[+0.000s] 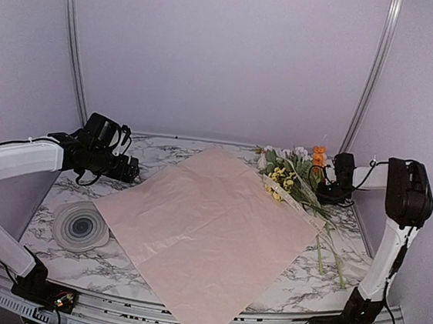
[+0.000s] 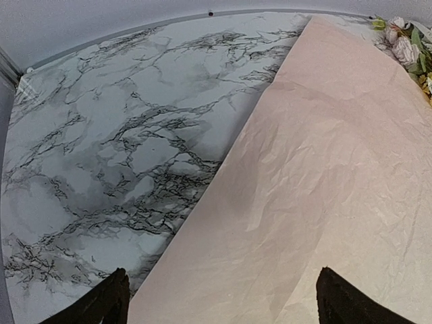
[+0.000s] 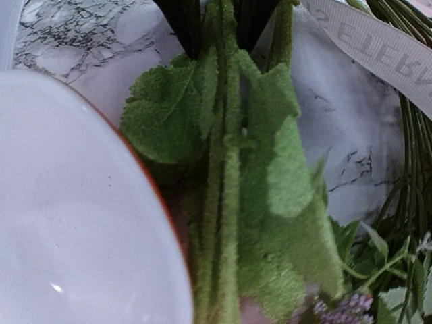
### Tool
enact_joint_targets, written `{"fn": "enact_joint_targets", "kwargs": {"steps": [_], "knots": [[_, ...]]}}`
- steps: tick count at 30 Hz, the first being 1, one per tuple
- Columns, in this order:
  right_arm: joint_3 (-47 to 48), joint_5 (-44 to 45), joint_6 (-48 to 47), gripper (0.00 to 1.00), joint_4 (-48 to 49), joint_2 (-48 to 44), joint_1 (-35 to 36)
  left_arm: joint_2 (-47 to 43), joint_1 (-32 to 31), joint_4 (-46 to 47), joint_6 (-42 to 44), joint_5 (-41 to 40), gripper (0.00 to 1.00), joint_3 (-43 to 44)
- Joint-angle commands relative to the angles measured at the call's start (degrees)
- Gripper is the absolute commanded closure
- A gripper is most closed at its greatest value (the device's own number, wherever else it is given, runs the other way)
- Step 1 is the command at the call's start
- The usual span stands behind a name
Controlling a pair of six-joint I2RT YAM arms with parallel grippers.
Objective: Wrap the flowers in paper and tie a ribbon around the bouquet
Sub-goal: Pick up the fake flower from the corner of the board, then place the fake flower on the flattened wrapping paper.
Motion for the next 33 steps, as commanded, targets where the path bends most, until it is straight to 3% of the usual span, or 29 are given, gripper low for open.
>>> {"fn": "enact_joint_targets", "kwargs": {"steps": [1,4,12,22,30,33], "knots": [[0.11,-1.97,-1.21,0.87,0.03,0.76,-0.04,0.56,0.27,0.69,0.29,0.55,0.03,-0.4],[0.35,-0.99,-1.84,0.96,-0.18,-1.17,-0.05,0.63,0.3,0.72,0.21,0.69,0.03,-0.39],[-1.19,4.39,-4.99,1.0,0.99,-13.64,1.45,0.13,0.26,0.66,0.21,1.5,0.03,-0.55],[-13.98,18.63,-9.96,1.0,21.83,-40.29,6.98,-0.44,0.31,0.7,0.38,1.05,0.04,-0.65],[-15.68,12.85,-11.63,1.0,35.05,-57.48,7.08,-0.58,0.2,0.72,0.6,1.24,0.03,-0.74],[-15.5,2.71,-12.1,1.0,37.78,-60.72,7.14,-0.51,0.15,0.67,0.65,1.07,0.03,-0.65]]}}
